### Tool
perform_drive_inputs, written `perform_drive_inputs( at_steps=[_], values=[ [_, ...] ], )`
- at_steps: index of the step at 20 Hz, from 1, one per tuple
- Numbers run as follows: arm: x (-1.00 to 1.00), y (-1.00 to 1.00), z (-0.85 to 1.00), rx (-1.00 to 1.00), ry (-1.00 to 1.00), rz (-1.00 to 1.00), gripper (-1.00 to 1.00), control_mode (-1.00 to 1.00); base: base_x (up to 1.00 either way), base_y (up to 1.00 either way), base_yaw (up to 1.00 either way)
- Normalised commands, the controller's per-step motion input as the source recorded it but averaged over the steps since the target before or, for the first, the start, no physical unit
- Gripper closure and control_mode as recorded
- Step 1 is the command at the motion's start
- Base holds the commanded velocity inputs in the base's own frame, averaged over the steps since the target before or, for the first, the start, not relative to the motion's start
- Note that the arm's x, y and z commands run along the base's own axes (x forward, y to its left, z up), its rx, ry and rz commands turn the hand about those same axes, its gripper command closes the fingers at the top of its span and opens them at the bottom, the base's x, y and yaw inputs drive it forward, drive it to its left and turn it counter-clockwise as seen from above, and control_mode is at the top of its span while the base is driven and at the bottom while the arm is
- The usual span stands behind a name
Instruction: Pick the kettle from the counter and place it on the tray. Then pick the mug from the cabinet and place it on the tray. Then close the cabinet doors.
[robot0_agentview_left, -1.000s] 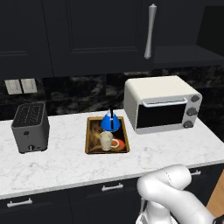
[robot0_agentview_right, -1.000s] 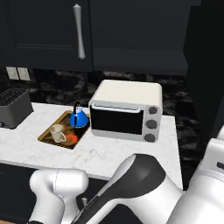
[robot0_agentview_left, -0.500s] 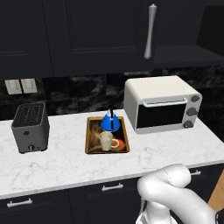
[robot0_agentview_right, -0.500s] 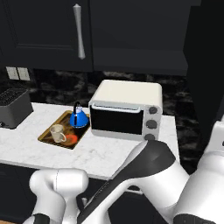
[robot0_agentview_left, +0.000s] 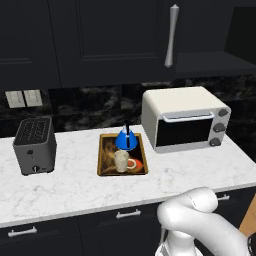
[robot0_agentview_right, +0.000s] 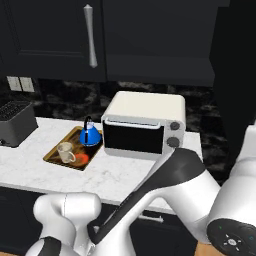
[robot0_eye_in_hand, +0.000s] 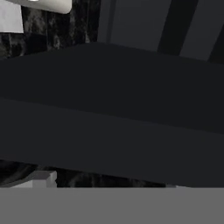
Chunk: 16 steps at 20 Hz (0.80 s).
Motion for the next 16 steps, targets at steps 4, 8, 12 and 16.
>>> perform_drive_inputs(
  at_steps=[4,8,12,16],
  values=[
    [0.26,0.0,0.0,0.0,0.0,0.05,-1.0,-1.0,0.0,0.0,0.0],
    [0.28,0.18,0.0,0.0,0.0,0.09,-1.0,-1.0,0.0,0.0,0.0],
    [0.32,0.28,0.0,-0.01,0.01,0.13,-1.0,-1.0,0.0,0.0,0.0],
    [0.32,0.34,0.0,-0.03,0.0,0.13,-1.0,-1.0,0.0,0.0,0.0]
  ],
)
